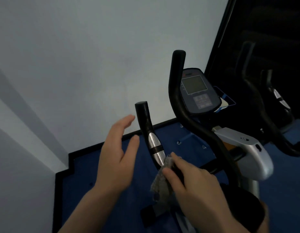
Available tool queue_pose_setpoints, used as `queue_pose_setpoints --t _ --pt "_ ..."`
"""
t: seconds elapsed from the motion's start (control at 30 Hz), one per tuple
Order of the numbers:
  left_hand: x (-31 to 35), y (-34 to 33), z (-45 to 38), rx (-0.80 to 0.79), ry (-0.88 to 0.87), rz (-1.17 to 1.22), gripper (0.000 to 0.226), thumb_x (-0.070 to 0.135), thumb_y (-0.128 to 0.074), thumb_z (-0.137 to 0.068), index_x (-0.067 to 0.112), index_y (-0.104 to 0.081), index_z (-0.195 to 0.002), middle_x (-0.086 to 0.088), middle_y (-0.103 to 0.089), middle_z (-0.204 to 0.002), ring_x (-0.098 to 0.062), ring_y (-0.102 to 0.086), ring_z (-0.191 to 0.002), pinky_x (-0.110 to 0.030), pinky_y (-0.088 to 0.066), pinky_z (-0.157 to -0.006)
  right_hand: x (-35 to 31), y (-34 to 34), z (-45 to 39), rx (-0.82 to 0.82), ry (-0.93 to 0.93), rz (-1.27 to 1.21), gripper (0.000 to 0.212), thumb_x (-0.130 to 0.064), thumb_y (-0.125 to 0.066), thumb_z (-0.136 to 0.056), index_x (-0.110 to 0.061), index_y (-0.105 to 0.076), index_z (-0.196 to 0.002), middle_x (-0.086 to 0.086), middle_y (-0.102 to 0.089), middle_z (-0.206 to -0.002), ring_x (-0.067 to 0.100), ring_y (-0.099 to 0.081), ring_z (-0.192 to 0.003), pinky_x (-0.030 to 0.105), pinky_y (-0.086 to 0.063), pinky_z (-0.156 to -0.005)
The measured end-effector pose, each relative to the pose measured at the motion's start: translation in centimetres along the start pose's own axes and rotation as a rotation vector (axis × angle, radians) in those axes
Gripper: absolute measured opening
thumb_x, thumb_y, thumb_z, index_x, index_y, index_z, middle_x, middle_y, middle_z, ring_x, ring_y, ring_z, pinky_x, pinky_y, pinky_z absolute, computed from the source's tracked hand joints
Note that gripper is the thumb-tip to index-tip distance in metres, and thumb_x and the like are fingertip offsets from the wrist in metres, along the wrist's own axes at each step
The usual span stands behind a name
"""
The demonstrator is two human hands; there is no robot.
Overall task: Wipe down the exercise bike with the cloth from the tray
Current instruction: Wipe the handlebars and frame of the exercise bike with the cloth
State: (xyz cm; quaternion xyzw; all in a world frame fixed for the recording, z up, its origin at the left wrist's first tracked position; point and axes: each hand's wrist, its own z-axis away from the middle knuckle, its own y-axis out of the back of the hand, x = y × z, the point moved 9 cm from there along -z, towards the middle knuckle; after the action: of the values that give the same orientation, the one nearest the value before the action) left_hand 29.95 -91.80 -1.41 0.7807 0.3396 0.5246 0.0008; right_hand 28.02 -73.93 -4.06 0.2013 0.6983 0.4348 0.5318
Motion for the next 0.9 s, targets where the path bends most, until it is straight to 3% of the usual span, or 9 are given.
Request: queue_pose_setpoints --t 0.1,0.23,0.3,0.37,0.43,0.6,0.73,0.9 --pt "1.1 0.1 -2.5 -0.008 -0.101 0.008 0.044 0.019 -0.046 -0.094 0.024 -0.044 -0.137 0.018 -0.047 -0.137 0.002 -0.041 -0.129 -0.01 -0.029 -0.105 -1.0 -0.6 -0.7 0.075 -0.042 -0.029 0.058 -0.054 -0.041 -0.093 -0.037 -0.026 -0.147 -0.021 -0.048 -0.139 0.002 -0.048 -0.122 0.021 -0.038 -0.092" --pt "1.0 -1.1 -4.2 -0.109 -0.107 0.032 0.043 0.022 -0.043 -0.095 0.028 -0.042 -0.137 0.024 -0.043 -0.137 0.01 -0.037 -0.129 -0.004 -0.025 -0.103 -0.3 -0.8 -1.5 0.114 -0.146 -0.111 0.06 -0.056 -0.044 -0.091 -0.038 -0.027 -0.146 -0.015 -0.055 -0.134 0.005 -0.051 -0.12 0.02 -0.039 -0.093" --pt "0.8 -1.6 -4.4 -0.161 -0.118 0.043 0.042 0.022 -0.042 -0.095 0.03 -0.042 -0.136 0.025 -0.043 -0.137 0.01 -0.037 -0.128 -0.004 -0.025 -0.103 -0.3 -1.5 -0.7 0.066 -0.136 -0.077 0.067 -0.055 -0.038 -0.093 -0.038 -0.007 -0.149 -0.016 -0.035 -0.15 0.0 -0.039 -0.13 0.012 -0.03 -0.096" --pt "0.5 -1.5 -4.6 -0.18 -0.123 0.063 0.041 0.022 -0.042 -0.095 0.03 -0.044 -0.135 0.024 -0.045 -0.137 0.009 -0.039 -0.128 -0.004 -0.026 -0.102 -0.8 -2.2 0.1 0.02 -0.119 0.037 0.072 -0.053 -0.032 -0.096 -0.037 0.024 -0.139 -0.018 -0.007 -0.158 -0.005 -0.023 -0.137 0.005 -0.018 -0.096" --pt "0.2 -1.5 -4.8 -0.194 -0.117 0.088 0.041 0.023 -0.043 -0.094 0.032 -0.046 -0.134 0.023 -0.048 -0.136 0.007 -0.041 -0.127 -0.004 -0.028 -0.1 -1.2 -2.5 0.0 0.011 -0.136 0.114 0.073 -0.052 -0.029 -0.098 -0.035 0.031 -0.136 -0.018 0.003 -0.158 -0.006 -0.019 -0.139 0.004 -0.015 -0.097" --pt "0.0 -1.6 -4.9 -0.216 -0.103 0.143 0.042 0.02 -0.044 -0.092 0.032 -0.048 -0.132 0.019 -0.05 -0.134 0.003 -0.043 -0.126 -0.005 -0.03 -0.098 -4.2 -0.9 -4.5 0.226 -0.117 0.005 0.059 -0.044 -0.037 -0.098 -0.027 -0.015 -0.151 -0.012 -0.034 -0.152 0.006 -0.046 -0.126 0.018 -0.035 -0.095" --pt "-0.3 -1.7 -4.9 -0.228 -0.078 0.183 0.042 0.02 -0.043 -0.091 0.028 -0.05 -0.132 0.013 -0.052 -0.132 0.001 -0.046 -0.124 -0.004 -0.033 -0.094 -5.5 -0.5 -7.0 0.265 -0.073 -0.048 0.055 -0.041 -0.042 -0.099 -0.021 -0.027 -0.148 -0.004 -0.049 -0.141 0.015 -0.055 -0.116 0.032 -0.047 -0.09" --pt "-0.6 -1.9 -4.7 -0.229 -0.041 0.249 0.043 0.021 -0.044 -0.092 0.036 -0.048 -0.132 0.019 -0.05 -0.135 0.003 -0.043 -0.127 -0.009 -0.032 -0.102 -4.5 -0.4 -5.2 0.275 -0.073 -0.046 0.051 -0.044 -0.046 -0.096 -0.023 -0.039 -0.142 -0.009 -0.058 -0.128 0.011 -0.058 -0.11 0.027 -0.048 -0.087"
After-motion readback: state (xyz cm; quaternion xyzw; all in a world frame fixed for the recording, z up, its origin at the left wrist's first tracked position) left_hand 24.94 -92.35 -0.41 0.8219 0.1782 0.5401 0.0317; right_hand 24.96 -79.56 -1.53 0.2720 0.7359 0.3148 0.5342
